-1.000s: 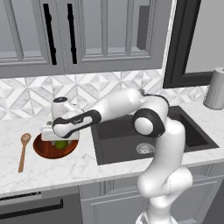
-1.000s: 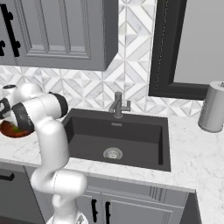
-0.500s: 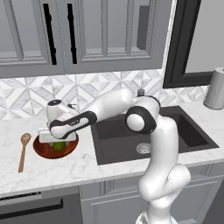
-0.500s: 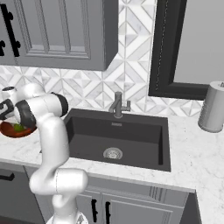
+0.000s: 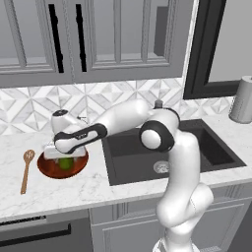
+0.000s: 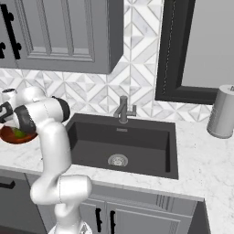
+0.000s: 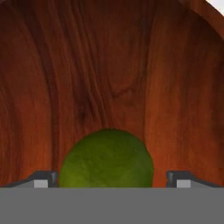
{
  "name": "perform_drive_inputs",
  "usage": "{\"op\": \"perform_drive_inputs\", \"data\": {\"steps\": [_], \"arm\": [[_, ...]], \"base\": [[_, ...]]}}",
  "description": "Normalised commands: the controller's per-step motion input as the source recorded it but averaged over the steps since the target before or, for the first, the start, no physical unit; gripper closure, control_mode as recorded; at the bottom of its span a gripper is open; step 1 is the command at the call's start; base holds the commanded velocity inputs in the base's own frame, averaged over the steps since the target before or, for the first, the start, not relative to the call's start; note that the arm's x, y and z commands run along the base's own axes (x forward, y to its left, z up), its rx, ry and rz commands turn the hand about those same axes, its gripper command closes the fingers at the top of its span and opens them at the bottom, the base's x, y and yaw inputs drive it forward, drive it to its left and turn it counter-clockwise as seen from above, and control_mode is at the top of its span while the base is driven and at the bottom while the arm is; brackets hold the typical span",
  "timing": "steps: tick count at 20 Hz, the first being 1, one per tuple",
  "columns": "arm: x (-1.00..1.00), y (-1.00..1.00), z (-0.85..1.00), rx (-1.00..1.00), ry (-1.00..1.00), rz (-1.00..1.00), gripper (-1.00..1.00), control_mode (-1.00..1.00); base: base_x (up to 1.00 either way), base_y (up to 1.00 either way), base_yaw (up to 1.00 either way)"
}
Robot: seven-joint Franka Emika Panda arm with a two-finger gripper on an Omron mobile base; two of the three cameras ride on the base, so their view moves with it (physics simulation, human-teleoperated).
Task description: Pick the lime from the sink and place it in the bowl. Then pick the bowl and place it in the microwave. Then close the microwave door and press the start button.
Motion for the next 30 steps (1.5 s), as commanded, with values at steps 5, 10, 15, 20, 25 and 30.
{"op": "perform_drive_inputs", "data": {"steps": [5, 10, 15, 20, 25, 30], "arm": [[-0.17, -0.52, 0.49, 0.13, -0.06, 0.00, -1.00, -1.00], [-0.04, -0.63, 0.24, 0.10, -0.08, 0.00, -1.00, -1.00], [0.06, -0.53, 0.01, 0.12, 0.00, 0.00, -1.00, -1.00], [0.25, -0.26, 0.00, 0.09, 0.01, 0.00, -1.00, -1.00], [0.26, 0.00, -0.02, 0.01, 0.03, 0.00, -1.00, -1.00], [0.25, 0.11, -0.29, 0.00, 0.15, 0.00, -1.00, -1.00]], "base": [[0.00, 0.00, 0.00], [0.00, 0.00, 0.00], [0.00, 0.00, 0.00], [0.00, 0.00, 0.00], [0.00, 0.00, 0.00], [0.00, 0.00, 0.00]]}}
